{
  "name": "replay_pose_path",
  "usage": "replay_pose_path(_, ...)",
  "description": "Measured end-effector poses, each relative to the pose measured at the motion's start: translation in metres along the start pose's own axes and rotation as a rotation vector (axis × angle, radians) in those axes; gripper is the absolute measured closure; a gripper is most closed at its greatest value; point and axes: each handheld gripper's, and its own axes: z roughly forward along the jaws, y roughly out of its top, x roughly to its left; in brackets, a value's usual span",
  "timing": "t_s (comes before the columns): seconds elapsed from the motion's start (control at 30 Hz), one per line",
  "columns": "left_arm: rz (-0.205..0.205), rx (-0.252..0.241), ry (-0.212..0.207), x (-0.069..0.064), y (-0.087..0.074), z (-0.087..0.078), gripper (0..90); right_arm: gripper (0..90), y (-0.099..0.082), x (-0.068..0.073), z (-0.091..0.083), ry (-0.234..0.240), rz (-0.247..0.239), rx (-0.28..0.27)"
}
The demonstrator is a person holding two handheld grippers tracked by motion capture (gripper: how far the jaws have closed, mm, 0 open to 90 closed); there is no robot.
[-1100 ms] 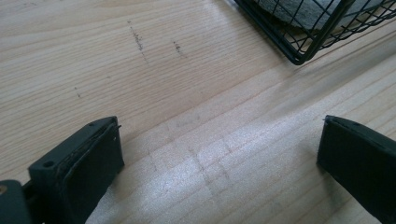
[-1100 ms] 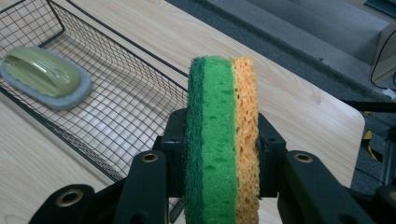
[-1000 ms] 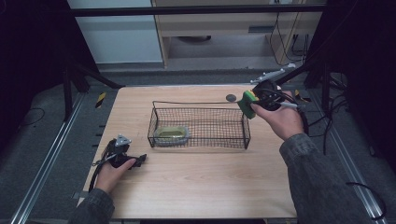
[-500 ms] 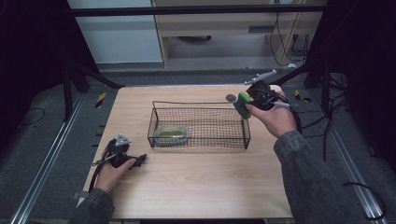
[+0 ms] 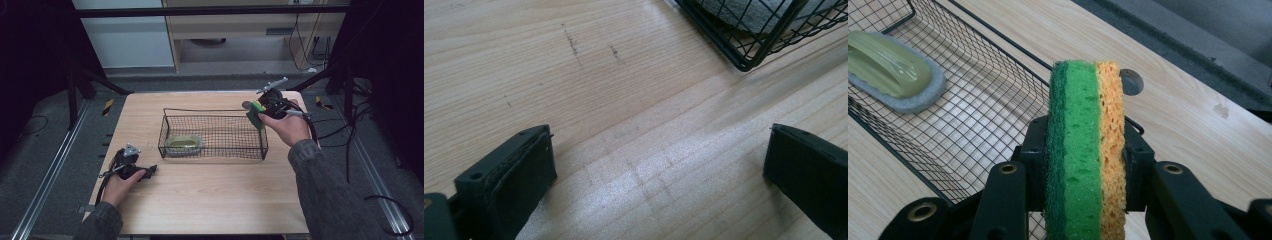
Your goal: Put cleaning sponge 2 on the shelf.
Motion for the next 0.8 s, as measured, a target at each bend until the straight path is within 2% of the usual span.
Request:
replay_pose_path(0.27, 0.0, 0.0, 0.0, 0.0, 0.0, 0.0, 0.0, 64.5, -0.005, -0.002, 0.016, 0.007, 0.003, 0.028)
replay_pose_path(0.8, 0.003, 0.003, -0.001, 0.0, 0.0, 0.0, 0.0, 64.5, -0.015, -0.005, 0.035, 0.015, 0.005, 0.065)
